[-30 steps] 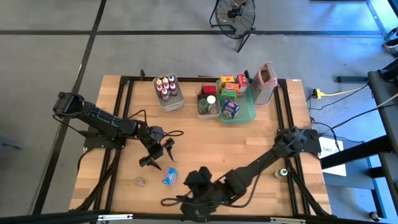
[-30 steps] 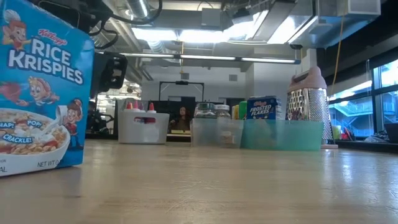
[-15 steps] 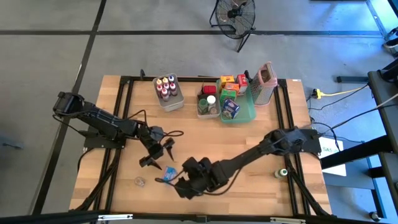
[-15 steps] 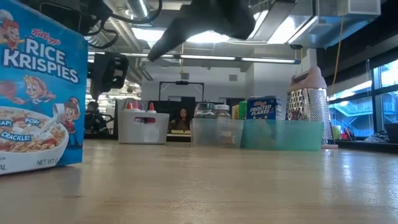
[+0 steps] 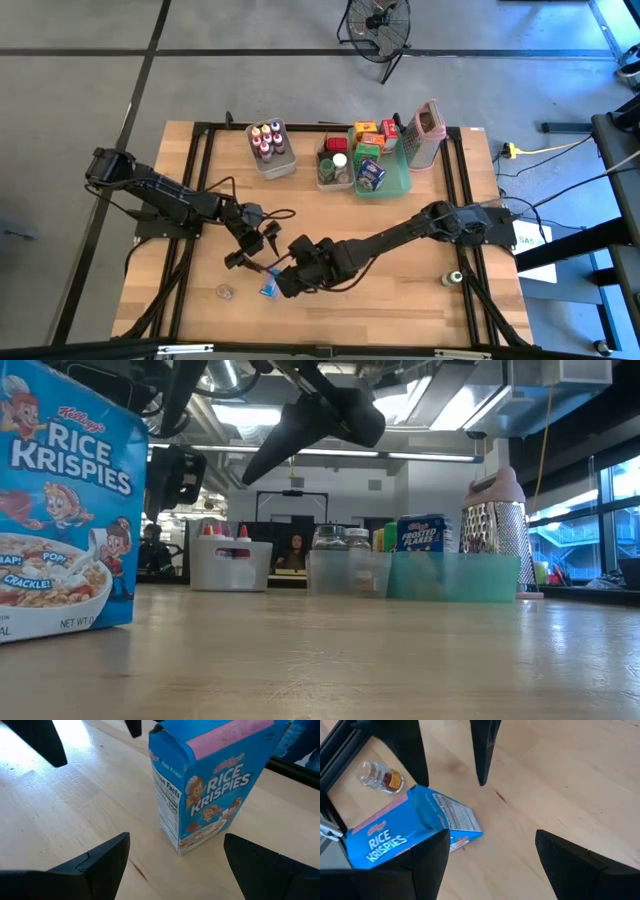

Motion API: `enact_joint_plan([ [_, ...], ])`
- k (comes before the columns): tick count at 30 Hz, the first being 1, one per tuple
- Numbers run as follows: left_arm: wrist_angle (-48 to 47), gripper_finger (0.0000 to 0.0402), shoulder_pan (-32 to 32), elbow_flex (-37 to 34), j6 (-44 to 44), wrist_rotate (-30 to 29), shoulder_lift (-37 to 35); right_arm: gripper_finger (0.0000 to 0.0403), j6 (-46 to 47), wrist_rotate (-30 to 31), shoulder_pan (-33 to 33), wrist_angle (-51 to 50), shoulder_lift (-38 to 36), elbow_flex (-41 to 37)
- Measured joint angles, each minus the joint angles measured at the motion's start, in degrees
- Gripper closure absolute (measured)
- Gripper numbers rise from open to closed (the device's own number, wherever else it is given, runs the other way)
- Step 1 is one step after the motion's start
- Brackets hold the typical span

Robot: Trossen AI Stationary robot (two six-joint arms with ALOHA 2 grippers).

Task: Pick & Place Kitchen Items
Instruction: Put the light blue cereal box into the green bin

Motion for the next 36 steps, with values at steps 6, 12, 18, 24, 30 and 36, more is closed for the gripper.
enact_joint_plan([
  [6, 0.0, 0.0082, 0.0, 0.0, 0.0, 0.0, 0.0, 0.0107, -0.9, -2.9, -0.5, 1.3, 1.2, 0.0],
  [12, 0.0, 0.0082, 0.0, 0.0, 0.0, 0.0, 0.0, 0.0107, -0.1, -6.1, -0.5, 2.0, 3.3, 0.0],
  [18, 0.2, 0.0082, 0.0, 0.0, -0.5, 0.0, 0.0, 0.0107, -1.7, -5.5, -1.0, 3.4, 3.4, 0.0],
  [24, 0.2, 0.0082, 0.0, 0.0, -0.5, 0.0, 0.0, 0.0107, -5.9, -5.3, -2.7, 7.9, 3.4, 0.0],
  [30, 0.2, 0.0082, 0.0, 0.0, -0.5, 0.1, 0.0, 0.0107, -7.4, -6.0, -3.3, 8.7, 3.4, 0.0],
  [36, 0.2, 0.0082, -0.8, 0.0, -0.6, 0.5, 0.0, 0.0107, -7.7, -6.2, -3.4, 8.6, 3.4, 0.0],
])
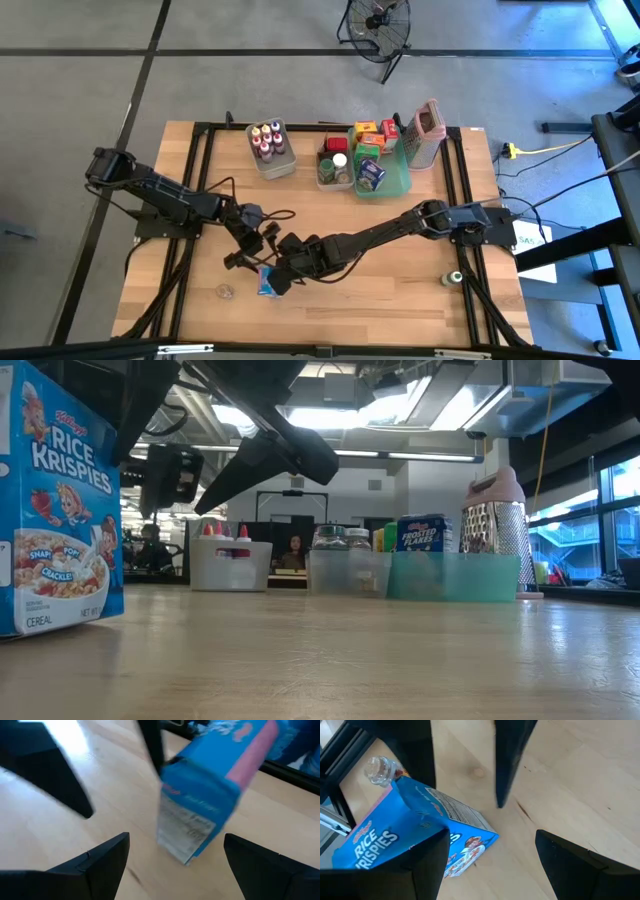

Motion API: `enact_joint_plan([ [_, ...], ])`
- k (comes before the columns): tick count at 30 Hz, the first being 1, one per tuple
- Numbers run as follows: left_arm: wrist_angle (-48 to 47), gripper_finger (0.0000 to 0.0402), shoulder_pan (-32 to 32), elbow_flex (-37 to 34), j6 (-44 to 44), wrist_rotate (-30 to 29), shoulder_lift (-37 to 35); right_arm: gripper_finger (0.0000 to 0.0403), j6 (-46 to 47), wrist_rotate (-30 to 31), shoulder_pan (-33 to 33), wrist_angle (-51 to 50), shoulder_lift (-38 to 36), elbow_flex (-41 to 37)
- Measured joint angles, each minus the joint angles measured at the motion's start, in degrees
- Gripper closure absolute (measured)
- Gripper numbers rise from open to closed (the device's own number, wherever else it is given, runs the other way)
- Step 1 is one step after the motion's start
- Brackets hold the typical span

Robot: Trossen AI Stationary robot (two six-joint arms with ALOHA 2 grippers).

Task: Pick & Place Kitchen Items
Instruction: Put the light blue cereal box into the green bin

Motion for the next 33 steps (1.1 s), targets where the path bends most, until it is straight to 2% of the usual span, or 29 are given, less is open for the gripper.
enact_joint_plan([
  [7, 0.8, 0.0082, -2.8, 0.0, 4.5, 0.0, 0.0, 0.0107, 0.2, 0.0, 0.0, -0.2, 0.0, 0.0],
  [24, 6.4, 0.0082, -4.6, 0.0, 1.6, 0.0, 0.0, 0.0107, 0.4, -0.2, 0.0, -0.4, 0.0, 0.0],
  [33, 6.3, 0.0082, -4.8, 0.0, 1.6, 0.0, 0.0, 0.0107, 2.8, -1.5, 0.5, -5.6, -0.1, 0.0],
])
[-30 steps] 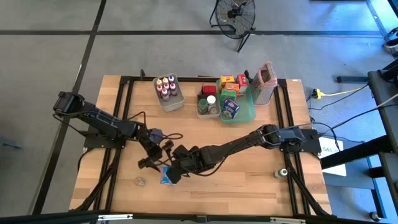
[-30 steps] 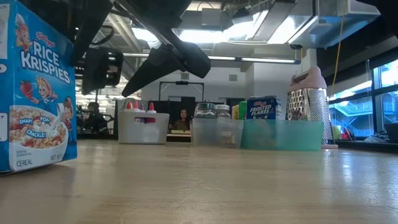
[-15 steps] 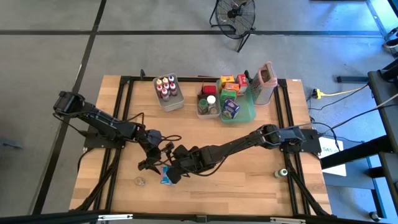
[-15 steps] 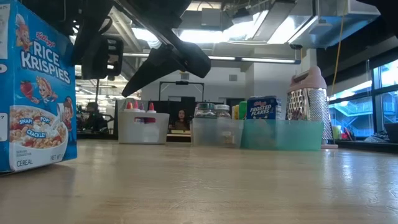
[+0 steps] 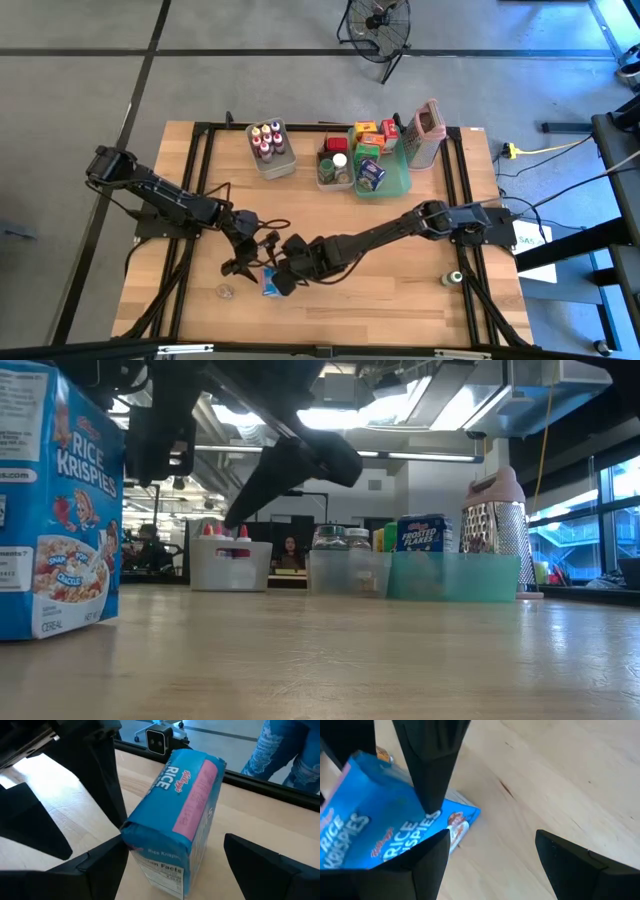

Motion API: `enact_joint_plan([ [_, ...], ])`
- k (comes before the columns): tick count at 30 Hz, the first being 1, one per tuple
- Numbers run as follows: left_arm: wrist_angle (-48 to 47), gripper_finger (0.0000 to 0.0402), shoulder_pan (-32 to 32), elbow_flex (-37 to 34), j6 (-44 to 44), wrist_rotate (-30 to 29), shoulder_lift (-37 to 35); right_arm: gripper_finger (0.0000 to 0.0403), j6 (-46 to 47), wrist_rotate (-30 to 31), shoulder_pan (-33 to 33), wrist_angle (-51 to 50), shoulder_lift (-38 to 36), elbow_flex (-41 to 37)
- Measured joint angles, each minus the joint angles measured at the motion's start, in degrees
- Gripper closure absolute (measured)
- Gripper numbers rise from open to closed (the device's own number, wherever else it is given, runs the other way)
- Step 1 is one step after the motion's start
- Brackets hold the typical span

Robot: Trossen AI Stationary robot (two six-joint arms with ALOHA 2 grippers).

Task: Pick & Place Kitchen Items
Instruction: Put the light blue cereal box into the green bin

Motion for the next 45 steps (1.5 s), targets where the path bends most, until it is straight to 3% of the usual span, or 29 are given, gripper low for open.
enact_joint_plan([
  [14, 1.4, 0.0082, 0.0, 0.0, -2.9, 0.0, 2.4, 0.0107, 2.4, 0.0, 0.4, -0.7, 0.0, 0.0],
  [26, 10.6, 0.0086, 0.0, 0.1, -2.5, 1.1, 6.9, 0.0107, 6.6, 0.2, 2.5, -2.4, 0.0, 0.0],
  [42, 10.2, 0.0191, 0.2, 3.9, -3.2, 2.6, 10.8, 0.0107, 8.6, 1.5, 6.0, -6.2, -1.4, 1.7],
  [45, 10.2, 0.0213, 0.9, 3.9, -3.8, 2.1, 9.9, 0.0107, 7.4, 7.3, 8.3, -9.3, -1.4, 5.6],
])
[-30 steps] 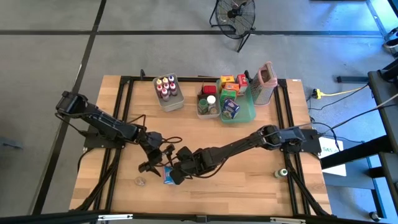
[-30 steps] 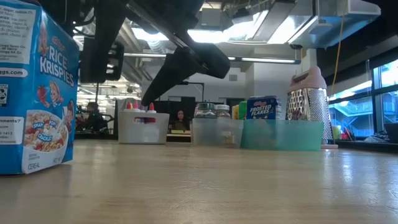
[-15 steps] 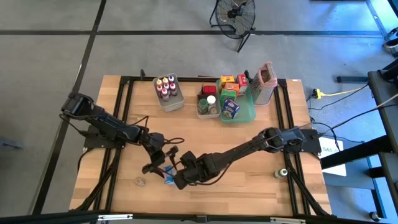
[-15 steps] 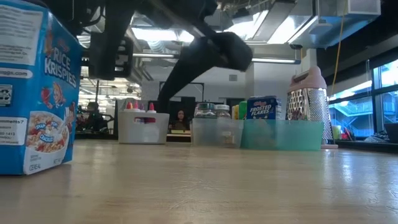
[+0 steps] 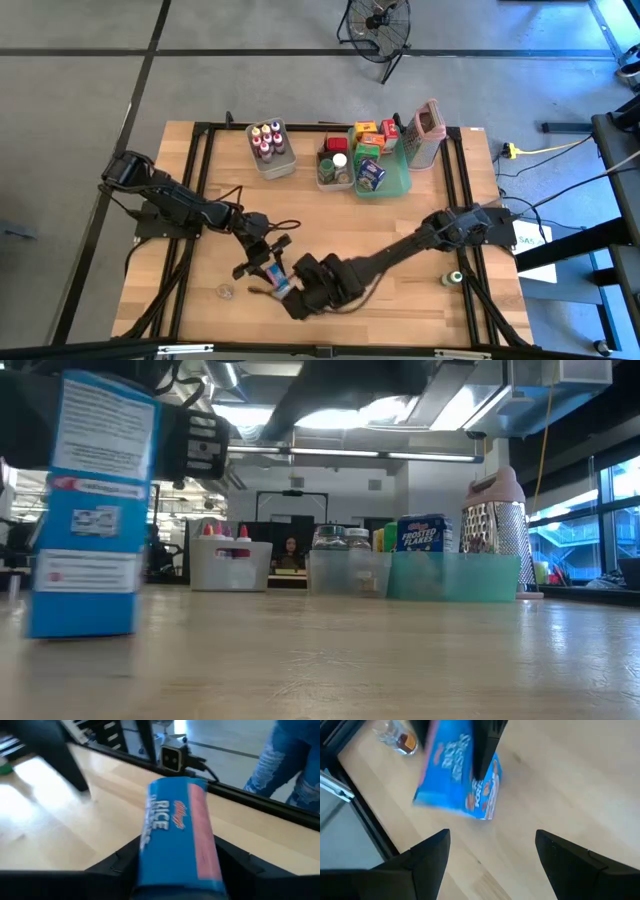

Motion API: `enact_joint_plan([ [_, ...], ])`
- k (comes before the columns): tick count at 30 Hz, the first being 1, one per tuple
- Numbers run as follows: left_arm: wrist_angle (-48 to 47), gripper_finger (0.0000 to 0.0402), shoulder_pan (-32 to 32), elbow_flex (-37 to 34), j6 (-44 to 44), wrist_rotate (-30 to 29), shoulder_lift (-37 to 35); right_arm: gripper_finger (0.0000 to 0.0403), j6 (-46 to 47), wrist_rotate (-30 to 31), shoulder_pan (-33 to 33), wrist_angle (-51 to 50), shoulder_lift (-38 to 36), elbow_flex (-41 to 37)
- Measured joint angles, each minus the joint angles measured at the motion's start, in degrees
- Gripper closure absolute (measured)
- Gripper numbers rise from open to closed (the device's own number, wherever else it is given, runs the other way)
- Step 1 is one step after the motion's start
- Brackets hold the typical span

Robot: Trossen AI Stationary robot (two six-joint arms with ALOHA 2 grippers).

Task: Pick & Place Kitchen Items
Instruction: Put the light blue cereal box into the green bin

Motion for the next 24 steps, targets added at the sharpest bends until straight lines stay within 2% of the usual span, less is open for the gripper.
enact_joint_plan([
  [4, -0.2, 0.0240, 1.3, 0.0, -2.3, -2.4, -2.3, 0.0107, 1.6, 6.8, 3.6, -10.2, -0.2, 8.0],
  [9, -1.3, 0.0265, 3.3, 0.1, -3.2, -2.6, -5.8, 0.0107, 5.6, 11.2, 7.2, -11.6, -2.7, 6.6],
  [13, -6.4, 0.0274, 5.0, 0.9, -3.4, -2.6, -7.9, 0.0107, 6.7, 15.3, 9.3, -11.0, -3.0, 6.6],
  [17, -15.2, 0.0275, 5.3, 7.0, -3.8, -2.6, -11.5, 0.0107, -1.7, 17.3, 10.0, -7.3, -3.0, 6.6],
  [24, -32.5, 0.0276, 4.8, 21.4, -3.8, -2.5, -16.0, 0.0107, -6.4, 28.5, 9.7, -7.5, -3.0, 6.6],
])
